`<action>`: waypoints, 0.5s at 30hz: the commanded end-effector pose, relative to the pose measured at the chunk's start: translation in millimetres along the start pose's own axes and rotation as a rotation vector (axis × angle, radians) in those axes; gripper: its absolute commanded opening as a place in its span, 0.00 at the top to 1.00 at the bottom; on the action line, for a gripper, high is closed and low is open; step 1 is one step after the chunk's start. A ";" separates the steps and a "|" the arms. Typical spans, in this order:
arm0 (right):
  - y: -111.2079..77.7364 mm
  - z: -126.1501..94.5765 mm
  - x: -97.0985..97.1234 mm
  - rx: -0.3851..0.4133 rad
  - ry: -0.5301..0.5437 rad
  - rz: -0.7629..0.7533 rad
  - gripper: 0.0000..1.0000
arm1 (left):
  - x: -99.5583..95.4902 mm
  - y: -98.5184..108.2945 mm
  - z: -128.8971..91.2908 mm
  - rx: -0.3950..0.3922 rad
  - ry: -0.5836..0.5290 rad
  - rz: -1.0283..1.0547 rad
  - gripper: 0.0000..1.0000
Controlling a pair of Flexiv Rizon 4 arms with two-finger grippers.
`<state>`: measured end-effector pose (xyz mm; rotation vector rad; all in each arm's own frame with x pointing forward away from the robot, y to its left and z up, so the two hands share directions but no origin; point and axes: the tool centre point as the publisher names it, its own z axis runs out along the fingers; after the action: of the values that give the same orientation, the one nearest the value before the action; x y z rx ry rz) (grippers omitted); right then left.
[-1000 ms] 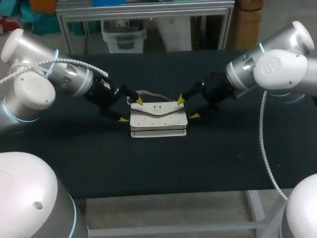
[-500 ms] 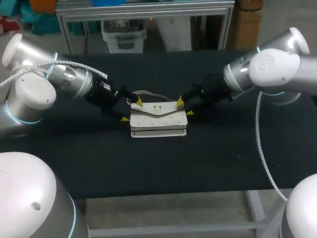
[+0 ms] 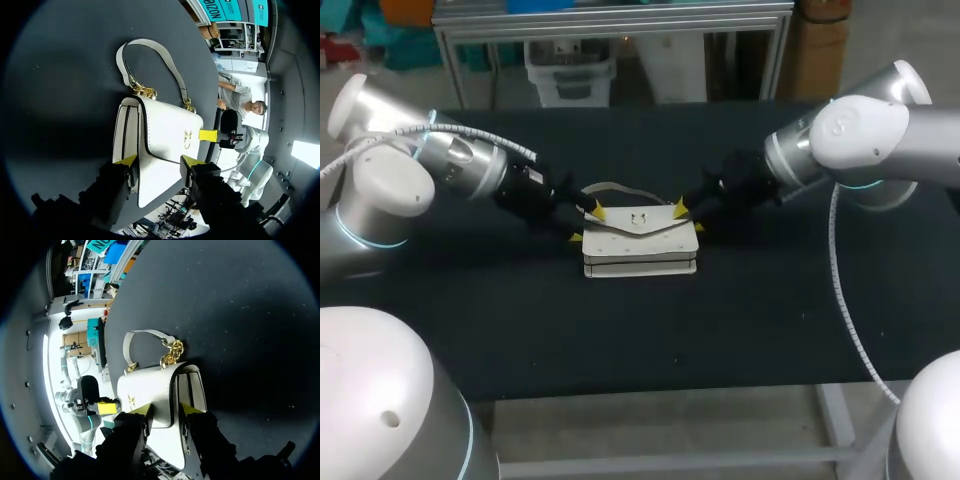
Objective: Pick up the bag, open it, inspect its contents, close it, and place it on the opposite side
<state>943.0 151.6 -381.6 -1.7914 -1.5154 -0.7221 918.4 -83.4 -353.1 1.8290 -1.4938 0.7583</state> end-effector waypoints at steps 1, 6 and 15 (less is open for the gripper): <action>1.3 2.9 -1.9 0.003 0.006 -0.004 0.76 | -3.0 -7.9 7.4 -0.018 -0.002 -0.007 1.00; -0.5 4.6 -5.4 0.001 0.023 -0.013 1.00 | -8.0 -11.2 13.7 -0.028 0.002 -0.030 1.00; -0.7 6.0 -7.5 0.004 0.050 -0.058 0.92 | -14.5 -15.4 18.0 -0.048 0.033 -0.052 0.69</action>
<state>941.6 148.3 -386.7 -1.7332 -1.5411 -0.7825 925.9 -81.7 -370.6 1.8146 -1.4302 0.7177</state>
